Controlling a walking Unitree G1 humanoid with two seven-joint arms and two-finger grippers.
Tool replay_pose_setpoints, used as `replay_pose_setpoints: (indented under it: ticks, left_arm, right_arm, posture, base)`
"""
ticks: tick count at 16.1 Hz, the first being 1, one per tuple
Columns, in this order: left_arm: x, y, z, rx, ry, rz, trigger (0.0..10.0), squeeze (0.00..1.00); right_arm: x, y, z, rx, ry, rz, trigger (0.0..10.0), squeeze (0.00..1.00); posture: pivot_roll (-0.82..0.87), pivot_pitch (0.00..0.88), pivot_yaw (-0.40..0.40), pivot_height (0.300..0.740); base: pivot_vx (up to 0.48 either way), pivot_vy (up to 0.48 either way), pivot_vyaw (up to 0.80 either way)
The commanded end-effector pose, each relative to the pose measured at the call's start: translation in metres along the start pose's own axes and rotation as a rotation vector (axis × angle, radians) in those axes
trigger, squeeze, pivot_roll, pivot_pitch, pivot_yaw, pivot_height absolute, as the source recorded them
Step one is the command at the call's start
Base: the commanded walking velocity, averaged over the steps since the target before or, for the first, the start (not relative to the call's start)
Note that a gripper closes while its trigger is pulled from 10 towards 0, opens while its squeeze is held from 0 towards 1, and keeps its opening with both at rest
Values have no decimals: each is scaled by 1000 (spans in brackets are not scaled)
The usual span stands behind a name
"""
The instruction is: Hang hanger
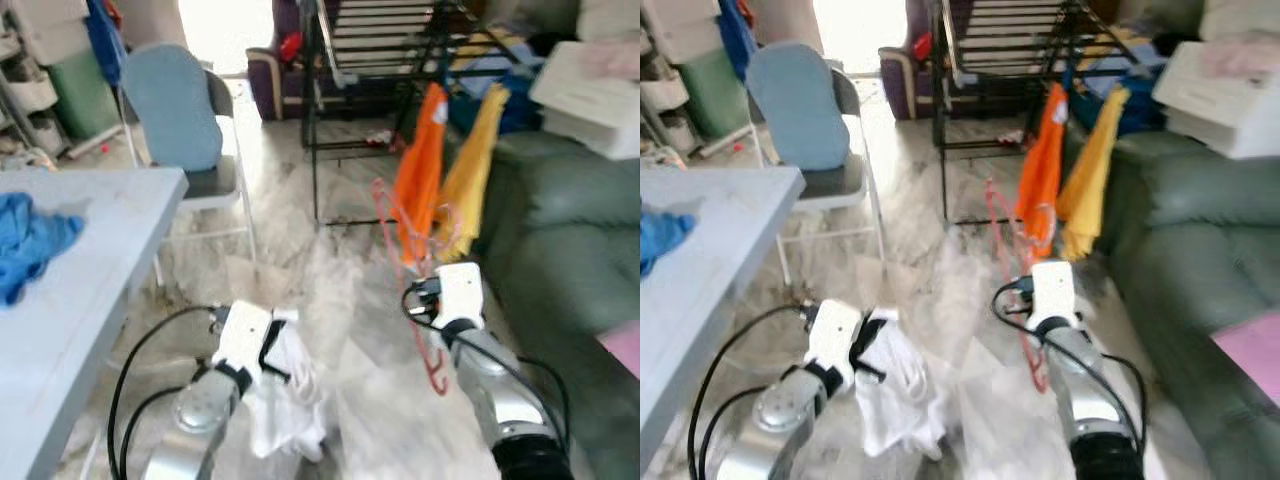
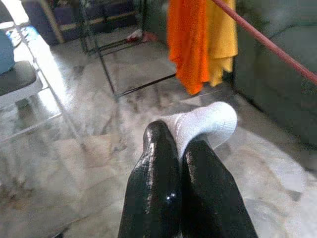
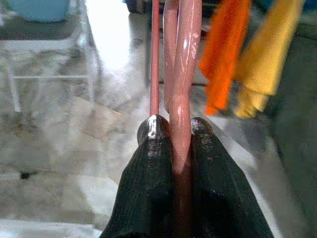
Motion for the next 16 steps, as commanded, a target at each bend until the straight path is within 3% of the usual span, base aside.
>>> replay_pose_setpoints:
  ticks: [1, 6, 9, 12, 14, 16]
  left_arm:
    - [9, 2, 1, -2, -39, -15, 10000, 0]
    - [21, -4, -2, -66, -83, -37, 10000, 0]
    - [31, -6, -4, -131, -108, -113, 10000, 0]
    - [41, 1, -8, -170, -114, -227, 10000, 0]
    - [49, 10, -12, -161, -126, -249, 10000, 0]
    - [52, 8, -15, -172, -135, -248, 10000, 0]
  right_arm:
    - [4, 2, -2, 1, -10, 2, 10000, 0]
    - [4, 1, -3, -4, -10, 7, 10000, 0]
    - [5, 0, -4, -11, -16, 15, 10000, 0]
    - [4, -4, -5, -3, -7, 30, 10000, 0]
    - [6, -7, -6, -2, -15, 30, 10000, 0]
    - [8, -6, -7, 0, -18, 16, 10000, 0]
  posture:
    - [-40, 0, -11, 740]
    - [-43, 0, -4, 740]
    - [-44, 0, 2, 740]
    - [-47, 0, 8, 740]
    - [-51, 0, 13, 740]
    - [-55, 0, 13, 740]
  base:
    - [0, 0, 0]
    - [0, 0, 0]
    - [0, 0, 0]
    - [0, 0, 0]
    - [0, 0, 0]
    - [0, 0, 0]
Point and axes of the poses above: a point about 5 cm out from each wrist's last joint towards the gripper, its own z axis pointing back from the gripper into the wrist, its own x axis along the axis of the wrist's last joint, y = z × x, the point moved 2 cm from there along -z, pointing out of the wrist towards the gripper, and after that the axes turned 14 degrees about z, right-handed, at the moved point
